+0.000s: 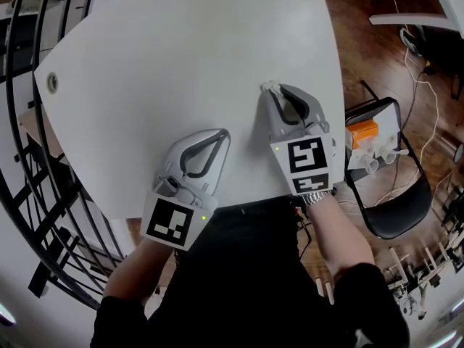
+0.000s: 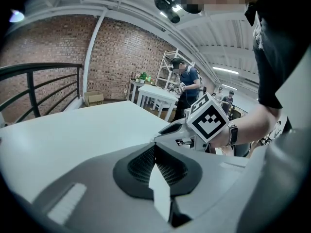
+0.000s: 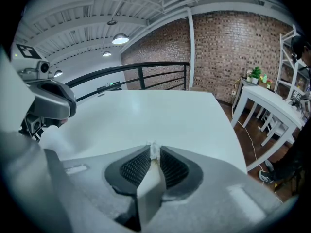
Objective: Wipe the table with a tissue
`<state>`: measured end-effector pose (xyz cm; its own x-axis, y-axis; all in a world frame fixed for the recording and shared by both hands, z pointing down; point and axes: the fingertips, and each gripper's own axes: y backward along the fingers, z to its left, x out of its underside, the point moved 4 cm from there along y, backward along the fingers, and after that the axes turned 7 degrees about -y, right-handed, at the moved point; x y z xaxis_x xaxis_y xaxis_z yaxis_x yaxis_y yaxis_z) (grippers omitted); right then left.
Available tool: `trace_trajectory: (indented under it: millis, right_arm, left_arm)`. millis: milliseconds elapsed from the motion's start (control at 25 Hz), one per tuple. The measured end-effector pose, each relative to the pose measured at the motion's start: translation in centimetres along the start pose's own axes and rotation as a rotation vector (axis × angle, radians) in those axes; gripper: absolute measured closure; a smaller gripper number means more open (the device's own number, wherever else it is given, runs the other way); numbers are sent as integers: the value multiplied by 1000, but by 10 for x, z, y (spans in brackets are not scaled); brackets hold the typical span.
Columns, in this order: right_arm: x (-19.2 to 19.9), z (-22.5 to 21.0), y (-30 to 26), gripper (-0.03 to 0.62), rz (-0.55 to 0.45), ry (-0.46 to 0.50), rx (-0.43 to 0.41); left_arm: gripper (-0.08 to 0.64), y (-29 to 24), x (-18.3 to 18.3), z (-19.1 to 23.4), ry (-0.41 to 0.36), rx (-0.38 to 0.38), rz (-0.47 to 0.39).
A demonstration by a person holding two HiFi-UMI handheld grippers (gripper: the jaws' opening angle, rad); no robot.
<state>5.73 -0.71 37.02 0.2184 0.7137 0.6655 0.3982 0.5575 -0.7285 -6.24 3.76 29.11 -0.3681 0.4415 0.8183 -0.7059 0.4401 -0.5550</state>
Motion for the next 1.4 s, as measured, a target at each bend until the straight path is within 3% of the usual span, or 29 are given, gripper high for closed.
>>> trace_trajectory:
  millis: [640,1400]
  right_arm:
    - [-5,-18,19,540,-42,4,-8]
    - [-21,2,109,540,-151,89,-50]
  left_arm:
    - [545,-4,-15,-18,-24,-28,-13]
    - [545,44,-49,-67,-46,-169,-125]
